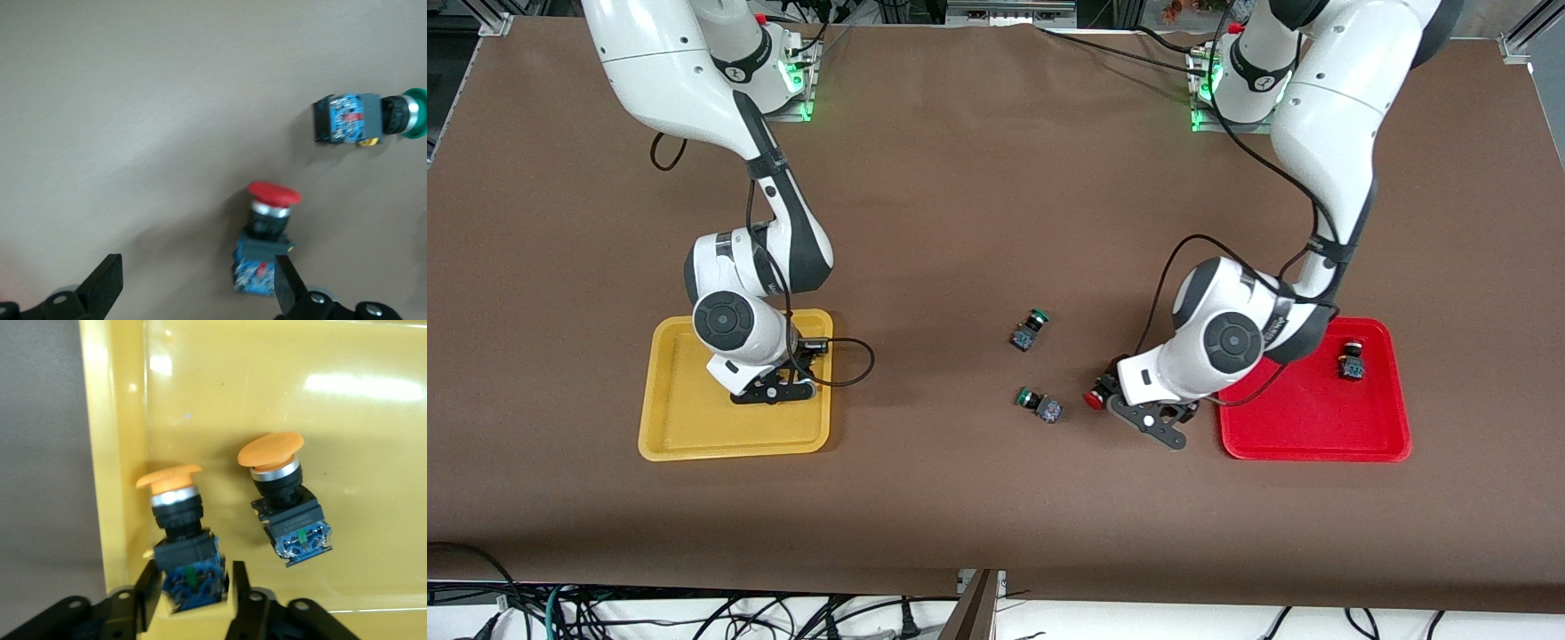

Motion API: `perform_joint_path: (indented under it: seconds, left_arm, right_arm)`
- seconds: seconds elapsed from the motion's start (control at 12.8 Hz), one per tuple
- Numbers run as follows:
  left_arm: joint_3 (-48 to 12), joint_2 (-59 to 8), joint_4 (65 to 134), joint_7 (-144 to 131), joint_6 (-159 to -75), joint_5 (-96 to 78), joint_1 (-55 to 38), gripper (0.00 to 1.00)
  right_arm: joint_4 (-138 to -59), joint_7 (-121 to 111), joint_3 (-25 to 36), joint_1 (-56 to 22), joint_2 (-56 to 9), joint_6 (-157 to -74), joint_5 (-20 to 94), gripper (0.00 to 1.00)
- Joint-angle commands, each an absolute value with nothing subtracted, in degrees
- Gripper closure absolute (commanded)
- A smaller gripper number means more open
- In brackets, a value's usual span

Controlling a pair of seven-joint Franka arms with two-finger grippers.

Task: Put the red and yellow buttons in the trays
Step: 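Place the second yellow button while the left gripper grasps a red button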

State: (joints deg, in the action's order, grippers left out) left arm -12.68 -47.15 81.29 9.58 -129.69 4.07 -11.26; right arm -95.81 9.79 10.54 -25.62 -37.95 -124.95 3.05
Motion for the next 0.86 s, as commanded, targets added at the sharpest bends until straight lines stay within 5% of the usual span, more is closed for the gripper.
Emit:
perform_joint_path:
  seconds: [0.0, 0.47, 0.63, 0.78]
  left_arm:
    - [-12.04, -49.65, 79.37, 9.84, -130.69, 4.66, -12.39, 0.00]
    - [-11.87, -49.75, 81.30, 10.55, -130.96, 5.27, -15.03, 0.00]
    - [-11.87, -49.75, 82.35, 10.55, -131.04, 5.27, -15.03, 0.21]
    - [-11.87, -49.75, 82.44, 10.64, -131.04, 5.27, -14.85, 0.65]
  right_arm:
    - [-96.95, 9.23, 10.28, -25.22, -34.46, -124.37, 3.51, 0.01]
    - [-96.41, 10.37, 11.25, -25.22, -24.98, -119.91, 3.52, 0.00]
    - [-98.34, 10.37, 11.34, -25.22, -18.58, -116.65, 3.52, 0.00]
    - [-98.35, 10.28, 11.69, -25.22, -11.02, -108.68, 3.34, 0.00]
